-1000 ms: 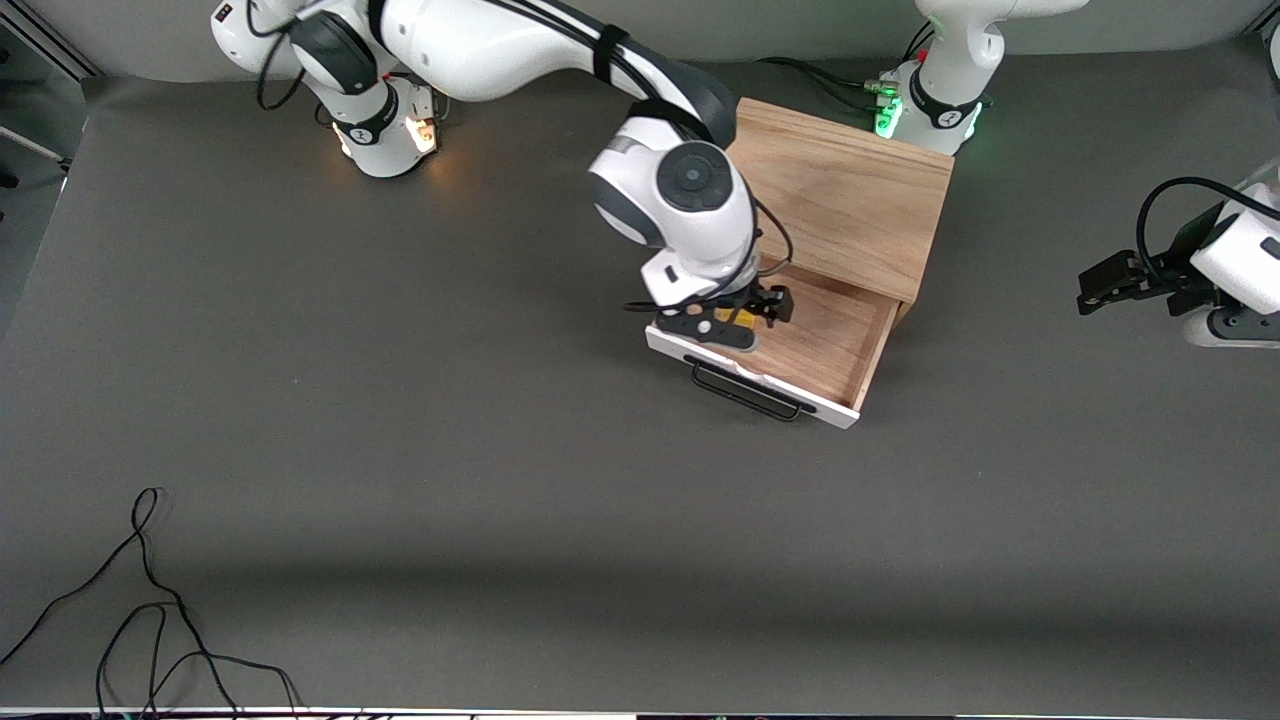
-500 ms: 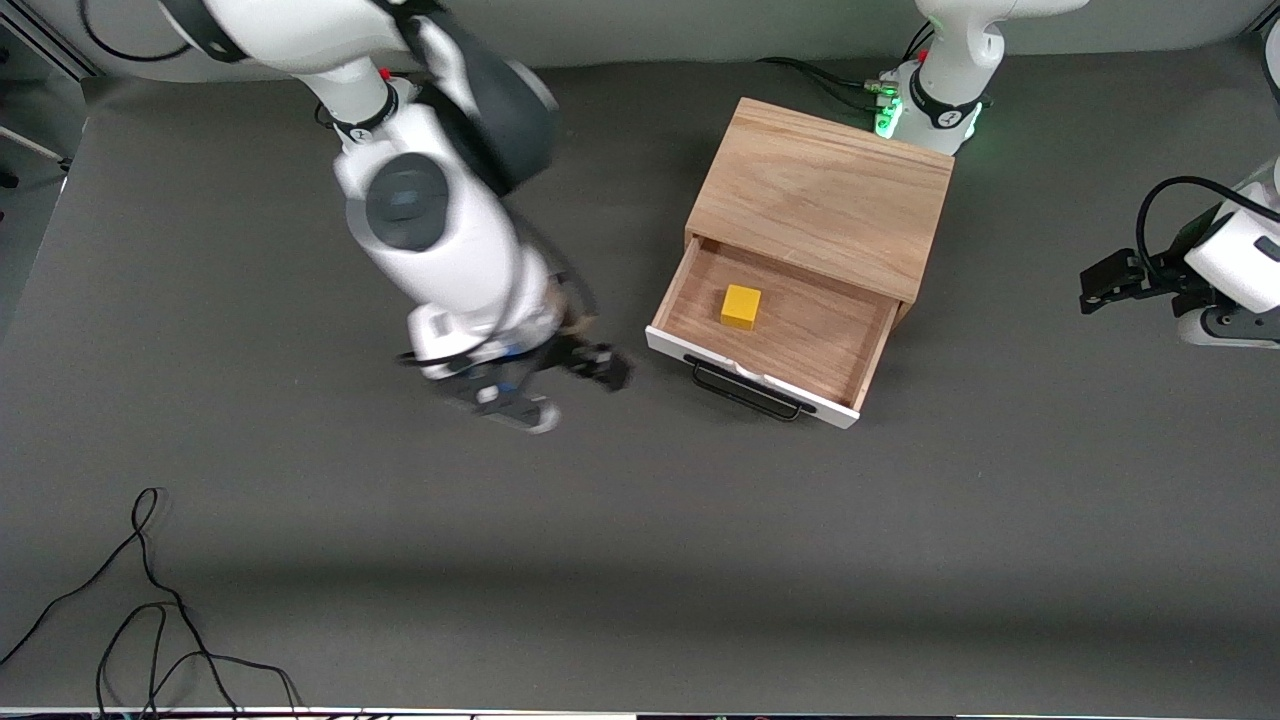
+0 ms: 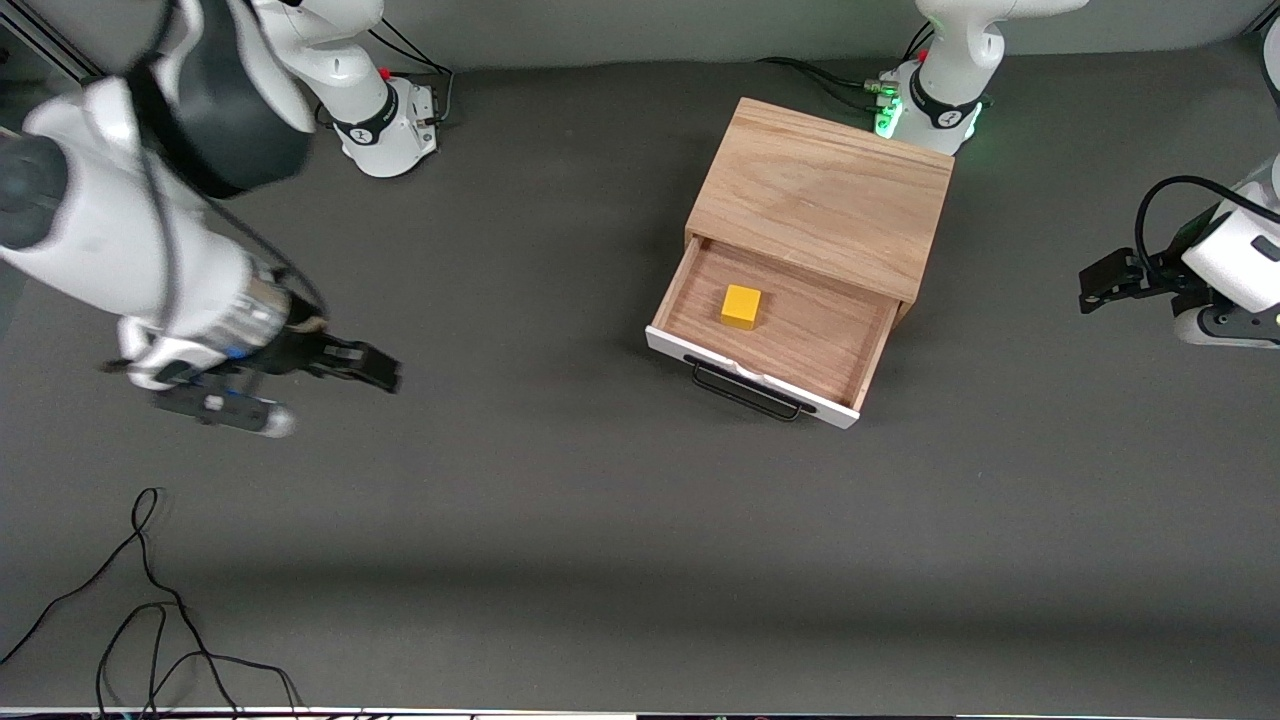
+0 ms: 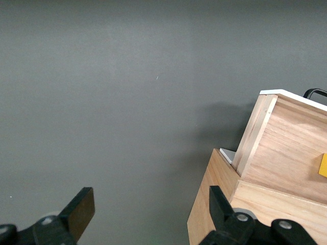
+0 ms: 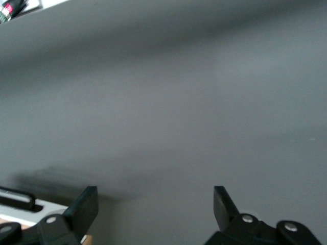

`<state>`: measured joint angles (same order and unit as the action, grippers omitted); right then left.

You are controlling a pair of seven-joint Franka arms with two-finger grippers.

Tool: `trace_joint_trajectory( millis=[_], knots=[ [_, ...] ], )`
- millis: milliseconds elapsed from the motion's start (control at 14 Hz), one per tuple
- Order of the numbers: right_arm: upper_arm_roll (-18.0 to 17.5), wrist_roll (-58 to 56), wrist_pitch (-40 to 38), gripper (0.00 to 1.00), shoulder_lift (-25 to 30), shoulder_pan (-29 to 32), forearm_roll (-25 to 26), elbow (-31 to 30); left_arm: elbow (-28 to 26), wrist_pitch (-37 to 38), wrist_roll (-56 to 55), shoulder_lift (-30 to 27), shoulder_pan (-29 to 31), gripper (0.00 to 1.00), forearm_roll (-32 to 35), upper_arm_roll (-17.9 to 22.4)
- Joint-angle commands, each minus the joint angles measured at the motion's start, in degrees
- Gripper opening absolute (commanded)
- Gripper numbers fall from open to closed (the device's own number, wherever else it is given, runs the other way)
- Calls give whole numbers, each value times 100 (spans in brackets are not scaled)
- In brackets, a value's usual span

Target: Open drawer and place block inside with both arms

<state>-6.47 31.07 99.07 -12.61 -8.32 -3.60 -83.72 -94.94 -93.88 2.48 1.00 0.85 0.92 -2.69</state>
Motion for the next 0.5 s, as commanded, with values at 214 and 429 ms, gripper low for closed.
trace_joint_trajectory(
  millis=[214,429],
  knots=[
    [1050,-1791,35,100,1243,58,52,-1102,10,89,95,-38,-49,100,-13,14],
    [1271,-2483,-238,100,1279,32,96,-1103,10,89,95,-38,-58,100,-13,14]
  ],
)
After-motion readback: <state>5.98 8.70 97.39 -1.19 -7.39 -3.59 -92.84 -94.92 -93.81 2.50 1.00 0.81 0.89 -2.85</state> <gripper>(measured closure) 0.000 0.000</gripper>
